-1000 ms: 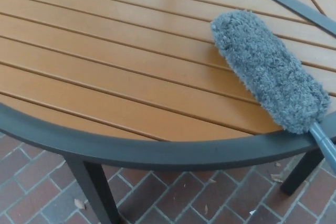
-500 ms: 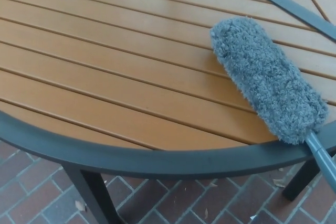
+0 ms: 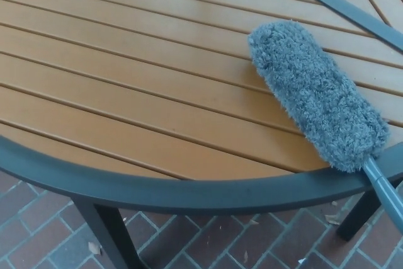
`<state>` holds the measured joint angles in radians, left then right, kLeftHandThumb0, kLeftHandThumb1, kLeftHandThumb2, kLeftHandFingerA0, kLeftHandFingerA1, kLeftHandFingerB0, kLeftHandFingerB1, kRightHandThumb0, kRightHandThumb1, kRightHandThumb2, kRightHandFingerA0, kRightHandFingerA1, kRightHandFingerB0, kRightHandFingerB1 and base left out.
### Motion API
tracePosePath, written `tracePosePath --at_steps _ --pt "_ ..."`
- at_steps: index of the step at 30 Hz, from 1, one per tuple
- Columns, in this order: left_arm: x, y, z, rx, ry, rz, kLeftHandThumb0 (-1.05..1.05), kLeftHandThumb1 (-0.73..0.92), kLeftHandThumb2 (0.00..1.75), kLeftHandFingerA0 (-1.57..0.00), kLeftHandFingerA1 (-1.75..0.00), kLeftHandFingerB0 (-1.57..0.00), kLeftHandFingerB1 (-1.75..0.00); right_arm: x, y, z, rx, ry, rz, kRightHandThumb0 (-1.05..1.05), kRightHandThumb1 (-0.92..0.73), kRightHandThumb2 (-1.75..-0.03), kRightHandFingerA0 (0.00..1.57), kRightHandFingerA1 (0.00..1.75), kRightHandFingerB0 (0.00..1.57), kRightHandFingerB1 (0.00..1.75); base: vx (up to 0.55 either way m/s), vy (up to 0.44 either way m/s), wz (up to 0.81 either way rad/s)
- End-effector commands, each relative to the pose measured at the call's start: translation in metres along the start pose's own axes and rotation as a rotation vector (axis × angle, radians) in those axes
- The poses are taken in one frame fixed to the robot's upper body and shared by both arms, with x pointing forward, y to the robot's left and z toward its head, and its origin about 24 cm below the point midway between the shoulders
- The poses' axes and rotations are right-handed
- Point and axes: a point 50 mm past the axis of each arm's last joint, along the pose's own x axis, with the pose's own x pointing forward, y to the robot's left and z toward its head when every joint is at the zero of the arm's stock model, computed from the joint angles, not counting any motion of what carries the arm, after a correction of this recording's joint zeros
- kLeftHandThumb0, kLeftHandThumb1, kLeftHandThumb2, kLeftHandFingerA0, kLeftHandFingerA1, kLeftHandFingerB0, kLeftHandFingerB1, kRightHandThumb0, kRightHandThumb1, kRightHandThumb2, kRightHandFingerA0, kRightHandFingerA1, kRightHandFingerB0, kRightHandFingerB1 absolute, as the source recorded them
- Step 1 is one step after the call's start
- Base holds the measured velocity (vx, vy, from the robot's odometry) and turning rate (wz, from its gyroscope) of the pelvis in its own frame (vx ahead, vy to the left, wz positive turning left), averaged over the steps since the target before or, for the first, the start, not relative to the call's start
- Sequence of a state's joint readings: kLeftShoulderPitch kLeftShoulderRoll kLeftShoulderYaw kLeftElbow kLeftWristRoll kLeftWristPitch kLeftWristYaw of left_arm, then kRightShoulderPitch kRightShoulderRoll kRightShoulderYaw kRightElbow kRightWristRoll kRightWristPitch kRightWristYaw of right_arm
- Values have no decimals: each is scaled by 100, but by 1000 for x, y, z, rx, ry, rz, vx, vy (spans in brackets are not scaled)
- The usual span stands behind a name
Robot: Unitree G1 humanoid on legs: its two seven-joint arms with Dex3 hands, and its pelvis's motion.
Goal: The robot walks towards a desk kept outside and uses its right hand to up pick up the grey duster kept on it and uses it to clean the table by swiping it twice
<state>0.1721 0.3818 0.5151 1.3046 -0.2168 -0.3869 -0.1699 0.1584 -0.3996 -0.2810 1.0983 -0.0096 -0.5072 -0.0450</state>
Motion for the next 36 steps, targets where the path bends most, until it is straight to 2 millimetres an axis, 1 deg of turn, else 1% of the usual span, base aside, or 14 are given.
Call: tracePosePath --at_steps 1,2,3,5,10,18,23,24,25,26,27,34,35,36 --pt "0 3 4 -10 -25 21 1 69 65 -81 -56 -73 -52 10 -24 17 77 -33 -39 -14 -72 -66 42 44 11 21 0 0 0" --pt "0 3 4 -10 -25 21 1 69 65 -81 -56 -73 -52 10 -24 17 77 -33 -39 -14 -72 -66 42 44 11 21 0 0 0" --pt "-1 5 4 9 -35 16 -2 68 64 -79 -55 -70 -51 21 -38 45 -69 -84 2 -66 -42 -81 8 47 0 16 0 0 0" --pt "-1 5 5 16 -36 20 -5 68 61 -80 -53 -72 -50 25 -45 63 -110 -95 55 -81 -52 -91 1 27 0 8 0 0 0" --pt "1 7 3 13 1 28 -5 70 60 -80 -52 -71 -47 18 -52 98 -220 -99 219 -89 -54 -98 0 17 0 6 0 0 0" --pt "1 7 5 27 -8 26 -8 69 61 -79 -52 -70 -48 5 -42 121 -255 -114 336 -101 -60 -101 0 1 3 0 0 0 0" --pt "1 7 5 32 -13 24 -4 71 60 -78 -52 -69 -48 2 -36 128 -256 -99 390 -103 -64 -104 7 18 15 11 0 0 0" --pt "1 7 5 35 -3 23 0 71 62 -78 -52 -70 -48 1 -32 132 -297 -104 428 -95 -62 -97 8 43 7 27 0 0 0" --pt "1 7 5 36 -1 23 0 71 62 -78 -52 -70 -48 1 -31 133 -309 -105 438 -95 -62 -97 8 43 7 27 0 0 0" --pt "2 8 6 30 -2 23 1 71 62 -78 -53 -70 -49 2 -29 136 -324 -100 456 -93 -81 -65 11 31 12 25 0 0 0" --pt "2 7 7 29 -8 21 -5 71 60 -80 -52 -70 -47 3 -28 139 -353 -96 477 -91 -66 -107 3 37 8 26 0 0 0" --pt "2 6 9 33 -29 17 -10 66 59 -81 -51 -71 -48 13 -18 147 -483 -26 536 -96 -72 -114 0 43 15 34 0 0 0" --pt "2 6 10 42 -38 19 -8 68 61 -80 -53 -72 -49 15 -14 149 -503 -11 554 -93 -91 -68 11 37 11 26 0 0 0" --pt "2 6 10 45 -41 19 -8 68 61 -80 -53 -72 -49 15 -13 150 -510 -7 559 -93 -91 -68 11 37 11 26 0 0 0"
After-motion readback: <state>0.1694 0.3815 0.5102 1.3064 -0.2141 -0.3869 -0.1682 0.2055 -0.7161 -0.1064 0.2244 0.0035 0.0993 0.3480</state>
